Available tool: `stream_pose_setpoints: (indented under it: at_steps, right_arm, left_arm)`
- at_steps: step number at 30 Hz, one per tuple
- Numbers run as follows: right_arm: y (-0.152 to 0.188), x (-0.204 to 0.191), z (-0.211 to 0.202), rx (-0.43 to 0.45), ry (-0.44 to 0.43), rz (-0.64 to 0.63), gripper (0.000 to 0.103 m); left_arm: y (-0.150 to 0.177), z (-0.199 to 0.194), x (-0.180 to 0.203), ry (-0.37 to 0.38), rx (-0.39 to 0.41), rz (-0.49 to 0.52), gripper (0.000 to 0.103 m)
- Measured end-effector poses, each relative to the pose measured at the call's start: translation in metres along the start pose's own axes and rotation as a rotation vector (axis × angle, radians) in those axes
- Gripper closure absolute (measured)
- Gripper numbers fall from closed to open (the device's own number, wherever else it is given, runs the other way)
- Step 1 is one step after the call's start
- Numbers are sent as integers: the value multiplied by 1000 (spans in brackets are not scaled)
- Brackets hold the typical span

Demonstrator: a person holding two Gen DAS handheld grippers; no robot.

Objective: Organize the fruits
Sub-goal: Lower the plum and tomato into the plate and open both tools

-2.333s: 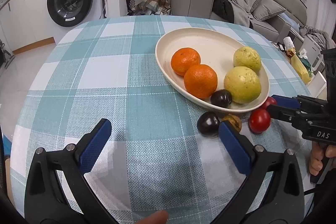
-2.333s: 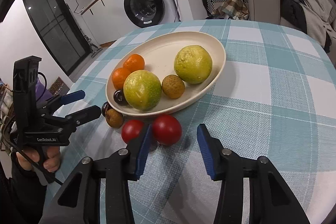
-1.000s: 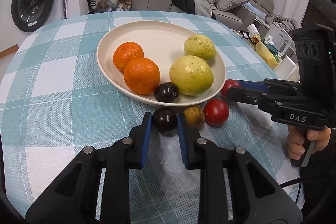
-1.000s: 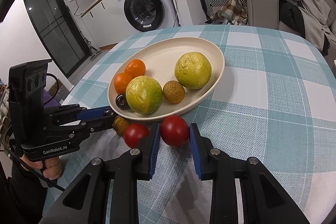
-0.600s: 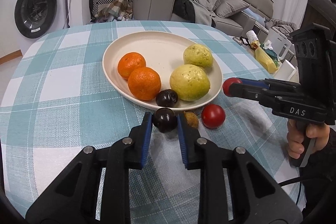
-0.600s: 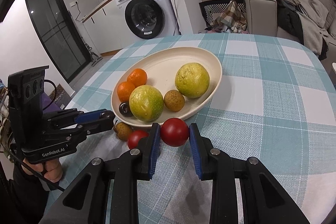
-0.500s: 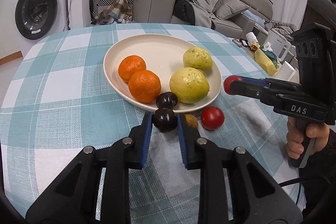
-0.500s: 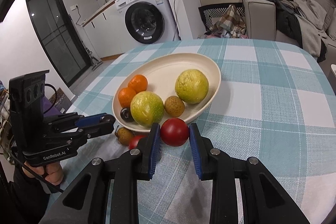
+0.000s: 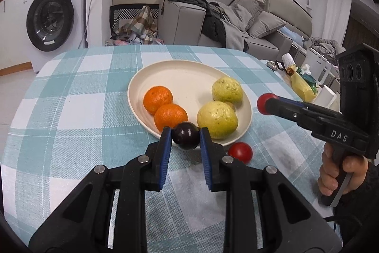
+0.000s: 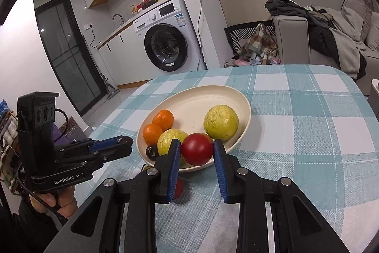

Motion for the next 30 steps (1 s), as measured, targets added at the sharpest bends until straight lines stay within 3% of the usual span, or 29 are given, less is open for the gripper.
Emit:
stream_pose_setpoints:
  at_steps: [14,30]
  right_arm:
    - [-11,-8,-2,69,37,-30,74]
    - [-28,-13,23,58,34,-19,74]
  left_arm:
    - [-22,13,9,-21,25,23,82]
    - [-42,40,2,-74,47,40,82]
Point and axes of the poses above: each gripper's, at about its wrist camera, not at the fingertips, and z roughly the way its jaws point, x to its right, y to its underside, the point moved 7 cm from there along z, roughly the way its jaws point, and after that the axes turned 11 degrees about y, right-handed, at the moved point
